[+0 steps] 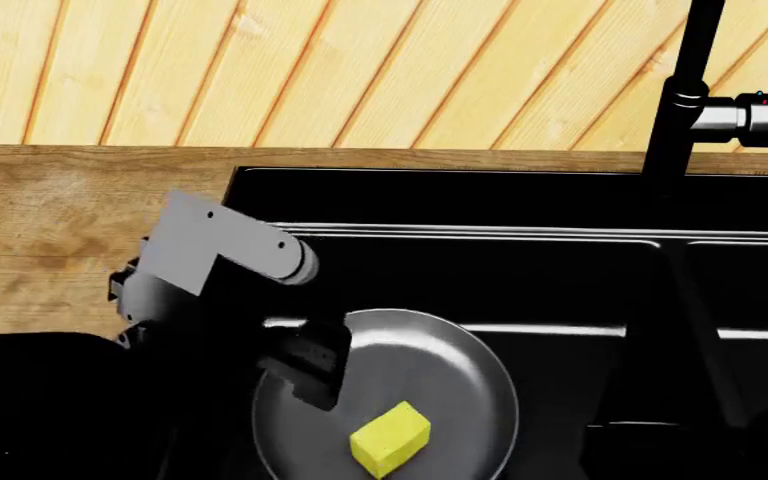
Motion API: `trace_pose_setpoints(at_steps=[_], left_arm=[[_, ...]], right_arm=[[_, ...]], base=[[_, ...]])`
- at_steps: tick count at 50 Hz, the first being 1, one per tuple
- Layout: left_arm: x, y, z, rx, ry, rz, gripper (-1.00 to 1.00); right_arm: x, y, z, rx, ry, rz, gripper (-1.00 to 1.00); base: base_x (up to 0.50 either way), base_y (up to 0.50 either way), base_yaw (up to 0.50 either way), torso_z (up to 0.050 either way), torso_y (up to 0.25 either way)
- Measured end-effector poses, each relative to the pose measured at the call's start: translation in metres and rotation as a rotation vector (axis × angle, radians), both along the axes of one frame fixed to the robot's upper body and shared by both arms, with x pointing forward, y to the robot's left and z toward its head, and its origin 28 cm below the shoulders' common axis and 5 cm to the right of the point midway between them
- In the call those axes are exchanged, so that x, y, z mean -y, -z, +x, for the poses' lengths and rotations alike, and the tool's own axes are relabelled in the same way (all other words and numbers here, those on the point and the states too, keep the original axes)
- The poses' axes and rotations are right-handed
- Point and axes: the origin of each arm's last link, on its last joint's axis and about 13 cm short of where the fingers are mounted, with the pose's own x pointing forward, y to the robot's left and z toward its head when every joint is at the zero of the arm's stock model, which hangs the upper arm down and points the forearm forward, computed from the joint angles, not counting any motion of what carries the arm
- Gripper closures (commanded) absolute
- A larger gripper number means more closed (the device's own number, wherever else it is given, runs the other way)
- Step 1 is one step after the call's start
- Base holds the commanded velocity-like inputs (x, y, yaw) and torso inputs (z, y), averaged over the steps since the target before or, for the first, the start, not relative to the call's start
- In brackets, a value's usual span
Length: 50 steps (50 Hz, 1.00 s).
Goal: Pick the pan and sponge and place them into the sink. Then turn on the water.
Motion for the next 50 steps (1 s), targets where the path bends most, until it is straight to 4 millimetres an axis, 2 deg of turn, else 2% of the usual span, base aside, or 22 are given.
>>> trace_pose_setpoints(at_steps=[11, 25, 33, 50], left_arm=[[-0.045, -0.014, -0.038, 0.068, -0.141, -0.054, -1.0], [-0.092, -0.016, -0.083, 0.077, -0.297, -0.091, -1.0], [-0.104, -0.015, -0.098, 0.079, -0.35, -0.09, -1.0], [-0.11, -0.016, -0.106, 0.085, -0.383, -0.092, -1.0]], right_arm=[[0.0, 0.002, 0.008, 0.018, 0.029, -0.019, -1.0], [0.0, 0.0, 0.014, 0.03, 0.043, -0.052, -1.0], [0.0, 0.0, 0.015, 0.034, 0.052, -0.068, -1.0], [0.001, 0.003, 0.015, 0.034, 0.067, -0.073, -1.0]], base=[[0.0, 0.0, 0.0, 0.0, 0.0], [0.0, 0.0, 0.0, 0.0, 0.0], [0.0, -0.06, 0.0, 0.0, 0.0], [0.0, -0.5, 0.0, 0.0, 0.0]])
